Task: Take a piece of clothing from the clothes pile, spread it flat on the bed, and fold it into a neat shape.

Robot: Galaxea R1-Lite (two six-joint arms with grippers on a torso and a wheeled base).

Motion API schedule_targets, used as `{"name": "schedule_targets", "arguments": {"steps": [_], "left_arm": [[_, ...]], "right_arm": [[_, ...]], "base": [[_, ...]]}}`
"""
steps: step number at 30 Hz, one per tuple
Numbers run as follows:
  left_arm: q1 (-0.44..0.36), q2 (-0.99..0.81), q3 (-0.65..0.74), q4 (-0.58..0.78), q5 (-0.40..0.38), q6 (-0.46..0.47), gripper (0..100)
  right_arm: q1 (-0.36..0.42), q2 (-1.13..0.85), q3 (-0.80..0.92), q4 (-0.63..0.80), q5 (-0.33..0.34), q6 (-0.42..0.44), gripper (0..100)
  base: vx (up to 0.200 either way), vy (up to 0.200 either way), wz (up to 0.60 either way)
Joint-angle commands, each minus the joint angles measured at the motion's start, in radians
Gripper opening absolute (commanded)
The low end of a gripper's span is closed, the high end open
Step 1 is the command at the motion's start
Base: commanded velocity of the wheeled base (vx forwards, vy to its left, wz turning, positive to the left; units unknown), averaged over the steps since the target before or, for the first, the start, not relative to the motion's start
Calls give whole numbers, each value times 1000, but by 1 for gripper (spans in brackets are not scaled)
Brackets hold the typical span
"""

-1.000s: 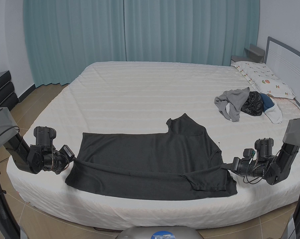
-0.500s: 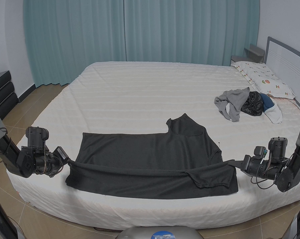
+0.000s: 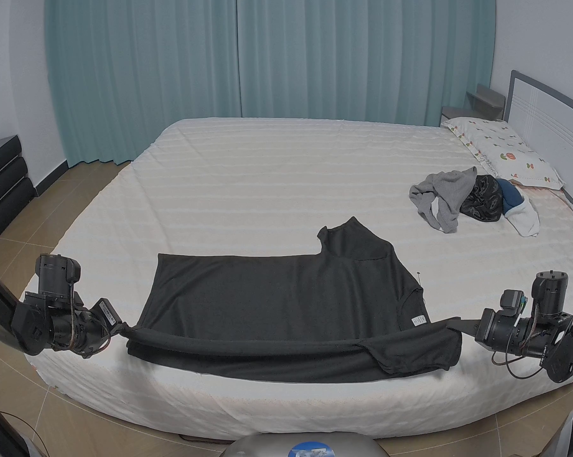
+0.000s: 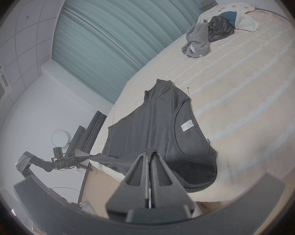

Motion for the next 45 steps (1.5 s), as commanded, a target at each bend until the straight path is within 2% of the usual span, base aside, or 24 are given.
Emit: {"name": "schedule_targets", "arguments": {"steps": [1, 8, 11, 17, 39, 45], "left_arm": [[0, -24, 22, -1, 0, 2, 0], [0, -105, 61, 2, 2, 3, 0], [0, -150, 65, 63, 22, 5, 0], [0, -176, 90, 105, 59, 72, 0], [-5, -159, 96, 113, 57, 77, 0], [-6, -24, 30, 103, 60, 101, 0]], "right_arm": [[0, -41, 36, -2, 1, -6, 0], [-2, -85, 70, -2, 14, 0, 0], [-2, -82, 87, -2, 14, -5, 0], [7, -79, 85, -2, 10, -11, 0], [-2, -61, 134, 0, 9, -34, 0], [7, 33, 70, -2, 0, -36, 0]], "base": [[0, 0, 0], [0, 0, 0], [0, 0, 0], [0, 0, 0], [0, 0, 0], [0, 0, 0]]}}
